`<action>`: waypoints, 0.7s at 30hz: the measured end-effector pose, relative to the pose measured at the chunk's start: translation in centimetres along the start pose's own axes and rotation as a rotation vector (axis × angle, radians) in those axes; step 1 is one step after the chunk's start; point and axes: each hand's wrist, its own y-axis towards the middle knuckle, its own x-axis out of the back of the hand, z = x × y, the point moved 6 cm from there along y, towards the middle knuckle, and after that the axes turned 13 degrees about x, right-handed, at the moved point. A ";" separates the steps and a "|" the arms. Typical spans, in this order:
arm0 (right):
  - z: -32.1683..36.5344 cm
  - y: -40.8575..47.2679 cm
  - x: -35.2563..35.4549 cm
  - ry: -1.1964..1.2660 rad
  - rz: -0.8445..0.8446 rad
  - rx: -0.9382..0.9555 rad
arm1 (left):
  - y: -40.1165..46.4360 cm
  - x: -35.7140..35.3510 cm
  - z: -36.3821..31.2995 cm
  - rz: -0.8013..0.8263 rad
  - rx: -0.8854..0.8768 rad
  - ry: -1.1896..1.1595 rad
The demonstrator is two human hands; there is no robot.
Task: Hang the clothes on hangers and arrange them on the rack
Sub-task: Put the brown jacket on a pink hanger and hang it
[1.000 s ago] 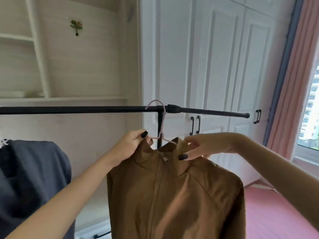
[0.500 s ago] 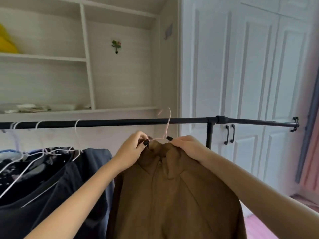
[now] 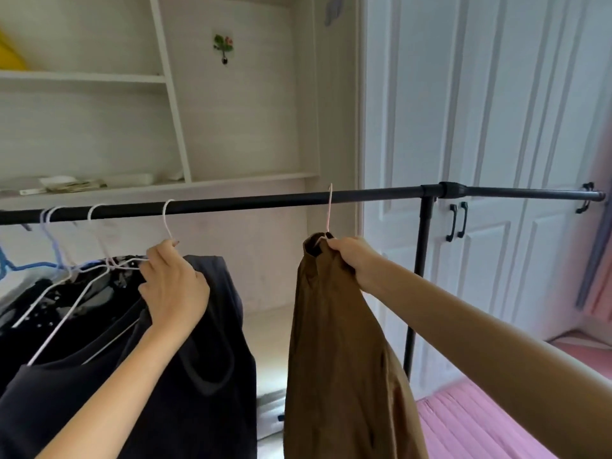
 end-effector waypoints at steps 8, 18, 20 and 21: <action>-1.3 1.8 1.2 -0.188 -0.053 0.042 | 1.4 -0.6 3.7 0.213 0.163 0.174; -2.1 2.9 5.6 -0.327 -0.117 0.141 | -1.7 -4.1 -2.1 0.399 -0.082 0.137; -2.3 3.1 6.3 -0.343 -0.109 0.151 | -3.3 -4.8 -4.4 0.488 -0.091 0.020; -2.4 3.1 6.6 -0.348 -0.103 0.149 | -4.0 -5.1 -5.5 0.531 -0.098 -0.021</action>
